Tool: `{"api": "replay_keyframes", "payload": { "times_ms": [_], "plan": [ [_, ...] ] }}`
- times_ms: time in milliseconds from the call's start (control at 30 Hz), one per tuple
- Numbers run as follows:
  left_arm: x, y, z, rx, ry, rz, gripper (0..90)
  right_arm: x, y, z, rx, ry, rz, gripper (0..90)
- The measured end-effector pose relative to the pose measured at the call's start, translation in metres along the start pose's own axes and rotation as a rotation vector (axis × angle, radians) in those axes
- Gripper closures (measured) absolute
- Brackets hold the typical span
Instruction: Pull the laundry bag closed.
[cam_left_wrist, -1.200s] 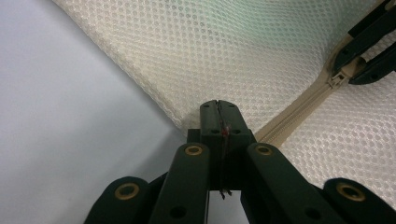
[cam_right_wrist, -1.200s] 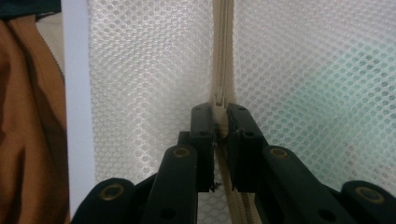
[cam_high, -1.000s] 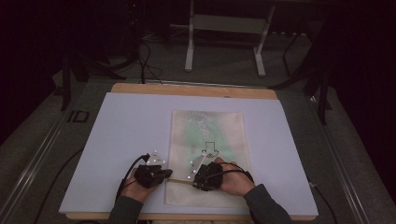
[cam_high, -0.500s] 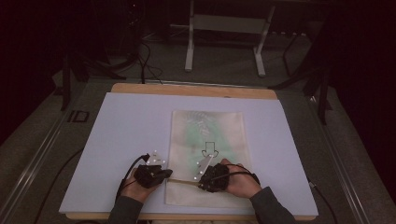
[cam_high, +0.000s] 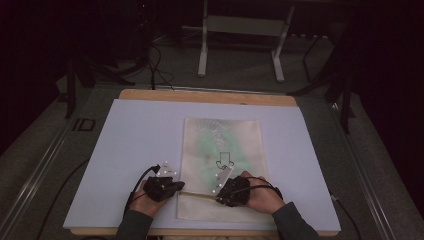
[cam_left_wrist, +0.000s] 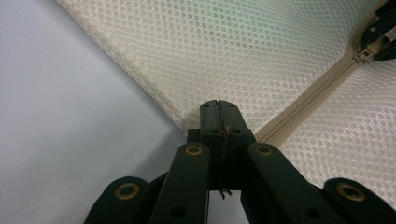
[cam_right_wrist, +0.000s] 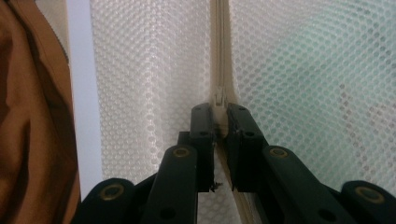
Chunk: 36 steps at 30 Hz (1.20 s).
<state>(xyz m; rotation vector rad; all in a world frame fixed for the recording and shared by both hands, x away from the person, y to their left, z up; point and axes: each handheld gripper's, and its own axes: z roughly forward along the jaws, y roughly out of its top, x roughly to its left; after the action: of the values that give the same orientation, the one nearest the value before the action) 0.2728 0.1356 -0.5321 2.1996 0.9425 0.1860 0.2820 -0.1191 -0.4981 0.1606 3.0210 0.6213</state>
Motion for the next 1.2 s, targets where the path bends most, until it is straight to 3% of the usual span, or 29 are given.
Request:
{"api": "replay_keyframes", "payload": {
  "times_ms": [1200],
  "plan": [
    [0.0, 0.0, 0.0, -0.001, 0.004, 0.003, 89.6, 0.0, -0.019, -0.007, -0.031, -0.008, 0.03, 82.2]
  ]
}}
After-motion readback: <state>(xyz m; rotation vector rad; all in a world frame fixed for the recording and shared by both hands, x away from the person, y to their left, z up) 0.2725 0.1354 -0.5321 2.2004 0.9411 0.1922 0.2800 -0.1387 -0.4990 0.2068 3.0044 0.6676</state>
